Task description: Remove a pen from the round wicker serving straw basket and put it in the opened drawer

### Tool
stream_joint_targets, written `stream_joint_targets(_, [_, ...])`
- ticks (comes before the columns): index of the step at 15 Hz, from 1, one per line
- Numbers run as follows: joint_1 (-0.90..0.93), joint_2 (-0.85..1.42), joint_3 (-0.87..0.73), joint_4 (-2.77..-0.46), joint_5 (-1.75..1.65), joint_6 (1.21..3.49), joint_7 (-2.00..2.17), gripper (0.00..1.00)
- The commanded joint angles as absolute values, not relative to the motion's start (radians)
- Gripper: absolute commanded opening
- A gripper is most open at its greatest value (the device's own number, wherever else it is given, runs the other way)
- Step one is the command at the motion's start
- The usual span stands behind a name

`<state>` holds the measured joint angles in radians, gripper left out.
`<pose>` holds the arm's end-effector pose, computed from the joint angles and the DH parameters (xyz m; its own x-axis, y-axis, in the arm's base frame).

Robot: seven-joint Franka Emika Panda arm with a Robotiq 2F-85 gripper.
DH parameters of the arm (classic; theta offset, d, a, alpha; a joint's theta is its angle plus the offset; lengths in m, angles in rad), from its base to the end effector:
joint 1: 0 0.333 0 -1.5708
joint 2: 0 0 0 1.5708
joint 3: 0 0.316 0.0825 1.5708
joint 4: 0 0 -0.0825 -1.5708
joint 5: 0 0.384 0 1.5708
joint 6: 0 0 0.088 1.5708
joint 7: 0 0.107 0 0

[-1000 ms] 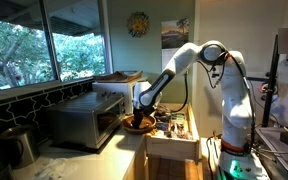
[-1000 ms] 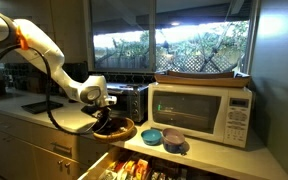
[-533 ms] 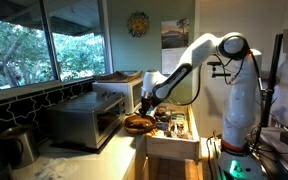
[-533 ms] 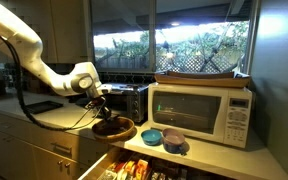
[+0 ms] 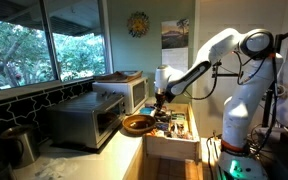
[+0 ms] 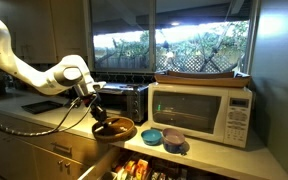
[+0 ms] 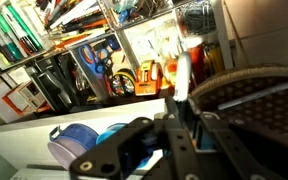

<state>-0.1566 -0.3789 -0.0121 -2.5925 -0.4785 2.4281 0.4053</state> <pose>0.4193 -0.0730 0.4074 0.9413 -0.1913 0.2783 -0.2694 -0.9222 0.2773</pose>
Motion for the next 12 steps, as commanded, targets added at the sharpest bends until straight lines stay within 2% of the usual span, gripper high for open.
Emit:
stream_joint_targets(1, [-0.223,-0.361,0.025,-2.603,-0.552,2.404,0.424,0.04])
stream_joint_targets(5, [-0.379,-0.337,-0.016,-2.684,-0.889,2.428,0.411,0.04])
stream_joint_targets(10, [-0.59,-0.231,-0.036,-2.646,-1.316,2.402,0.421,0.04])
stream_joint_targets(11, [-0.517,-0.202,-0.145,-2.63,-1.4,2.384,0.451,0.04])
stream_joint_targets(12, [-0.513,-0.18,-0.184,-2.618,-1.367,2.404,0.447,0.04])
